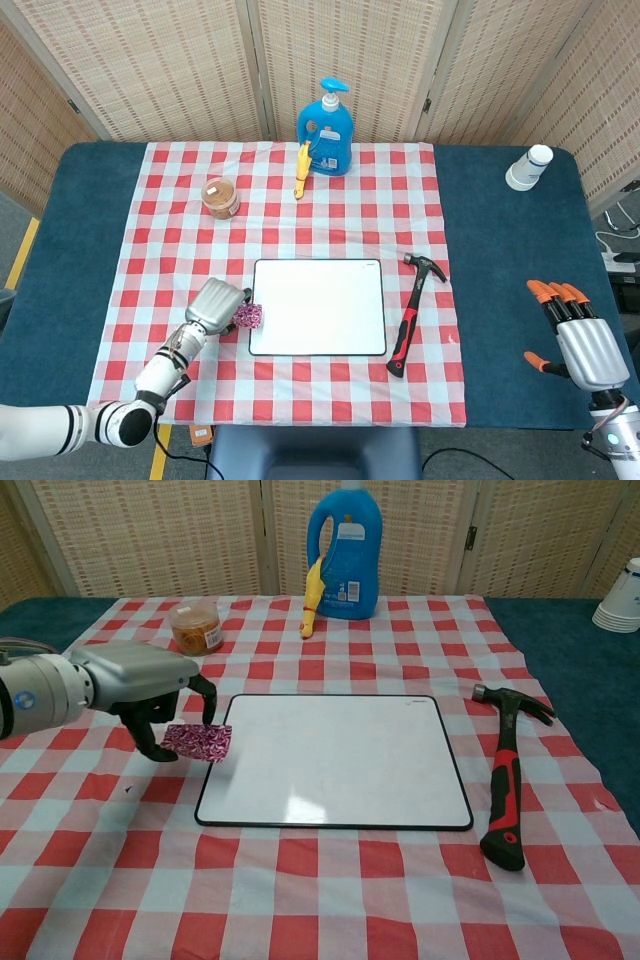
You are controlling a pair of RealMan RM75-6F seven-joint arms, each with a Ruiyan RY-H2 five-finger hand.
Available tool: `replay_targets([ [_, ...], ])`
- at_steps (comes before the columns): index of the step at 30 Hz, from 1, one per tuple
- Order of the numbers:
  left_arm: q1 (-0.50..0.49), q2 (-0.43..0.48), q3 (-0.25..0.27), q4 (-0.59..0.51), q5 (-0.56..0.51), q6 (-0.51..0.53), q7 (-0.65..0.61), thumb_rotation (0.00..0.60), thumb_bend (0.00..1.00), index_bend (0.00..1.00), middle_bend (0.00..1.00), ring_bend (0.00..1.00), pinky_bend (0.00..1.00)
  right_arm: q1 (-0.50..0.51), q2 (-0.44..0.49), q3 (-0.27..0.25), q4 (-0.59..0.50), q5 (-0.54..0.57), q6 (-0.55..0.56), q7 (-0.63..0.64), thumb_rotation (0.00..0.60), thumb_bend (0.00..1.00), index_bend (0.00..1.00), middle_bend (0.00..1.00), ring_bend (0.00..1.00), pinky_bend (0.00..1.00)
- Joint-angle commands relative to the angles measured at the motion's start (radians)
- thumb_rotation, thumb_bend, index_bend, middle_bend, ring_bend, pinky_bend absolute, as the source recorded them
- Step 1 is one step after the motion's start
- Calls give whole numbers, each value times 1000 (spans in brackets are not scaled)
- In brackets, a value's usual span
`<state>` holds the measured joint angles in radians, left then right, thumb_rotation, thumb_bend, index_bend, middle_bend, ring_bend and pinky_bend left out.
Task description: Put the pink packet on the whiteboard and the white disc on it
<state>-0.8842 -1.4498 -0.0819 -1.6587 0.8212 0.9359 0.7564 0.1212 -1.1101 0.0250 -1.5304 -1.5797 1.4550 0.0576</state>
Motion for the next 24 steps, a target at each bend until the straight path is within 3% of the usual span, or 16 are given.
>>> replay_targets([
  [1,-44,-40,-21,-6,-41,5,45,600,264,399,1000,1000,998,-1,2,1,1,1,3,5,600,20,56,122,54,133],
  [9,-143,-157,-55,55,-126,-5,117,600,263,391,1000,1000,998,2,7,4,5,7,-3,22,600,20,56,122,54,133],
  [17,-244,-259,-104,188,-214,-40,145,600,263,387,1000,1000,998,8,13,9,14,19,-17,48,600,20,56,122,54,133],
  [24,-286,-324,-106,290,-240,-60,132,600,261,363,1000,1000,998,9,19,17,21,32,-19,71,600,20,56,122,54,133],
])
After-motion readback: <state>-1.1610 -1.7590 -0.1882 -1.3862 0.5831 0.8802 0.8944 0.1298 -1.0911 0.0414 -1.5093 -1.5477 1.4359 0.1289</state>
